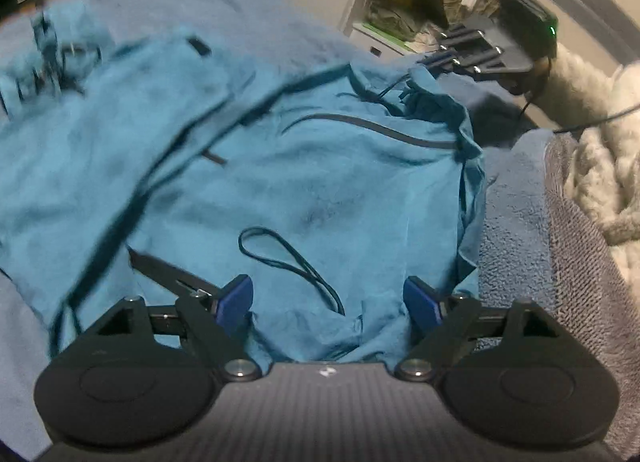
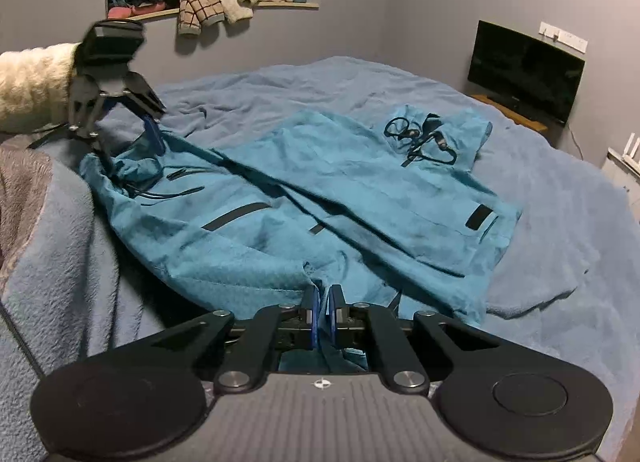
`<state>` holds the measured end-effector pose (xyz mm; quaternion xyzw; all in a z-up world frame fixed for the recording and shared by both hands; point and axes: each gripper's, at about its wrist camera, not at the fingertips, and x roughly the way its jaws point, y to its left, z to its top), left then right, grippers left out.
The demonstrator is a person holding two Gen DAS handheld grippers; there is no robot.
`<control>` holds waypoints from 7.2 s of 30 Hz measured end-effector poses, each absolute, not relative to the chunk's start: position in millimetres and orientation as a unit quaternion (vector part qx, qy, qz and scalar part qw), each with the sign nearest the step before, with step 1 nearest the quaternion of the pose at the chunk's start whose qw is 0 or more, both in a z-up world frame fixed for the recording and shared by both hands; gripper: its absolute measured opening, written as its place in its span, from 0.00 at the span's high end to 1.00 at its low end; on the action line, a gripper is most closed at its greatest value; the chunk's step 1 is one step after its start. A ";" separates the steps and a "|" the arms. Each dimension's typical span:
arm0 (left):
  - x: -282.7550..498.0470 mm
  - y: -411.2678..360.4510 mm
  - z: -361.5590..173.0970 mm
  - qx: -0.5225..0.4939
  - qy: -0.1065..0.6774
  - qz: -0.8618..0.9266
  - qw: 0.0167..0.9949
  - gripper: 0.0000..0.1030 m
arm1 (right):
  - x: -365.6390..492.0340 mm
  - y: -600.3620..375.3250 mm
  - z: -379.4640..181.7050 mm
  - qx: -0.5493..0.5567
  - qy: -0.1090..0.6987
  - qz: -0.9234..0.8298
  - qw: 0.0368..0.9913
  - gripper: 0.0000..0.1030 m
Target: Fold large clothes
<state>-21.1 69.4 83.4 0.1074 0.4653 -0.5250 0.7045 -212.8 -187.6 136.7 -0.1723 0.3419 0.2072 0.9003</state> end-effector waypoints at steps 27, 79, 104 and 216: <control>22.7 121.2 80.9 0.099 0.485 -0.507 0.706 0.90 | -202.5 -185.1 136.0 -0.169 0.340 0.188 0.906 0.94; 35.4 156.4 64.8 -0.018 0.372 -0.441 0.816 0.96 | -235.2 -196.3 123.2 -0.281 0.361 0.201 0.866 0.87; 161.0 161.5 66.9 -0.111 0.264 -0.111 0.952 0.96 | 5.2 -306.5 164.1 -0.056 0.180 -0.067 0.980 0.94; 155.3 -17.3 -51.5 0.142 0.328 -0.127 0.925 0.06 | 103.5 -165.1 -38.5 -0.107 0.271 -0.018 0.956 0.17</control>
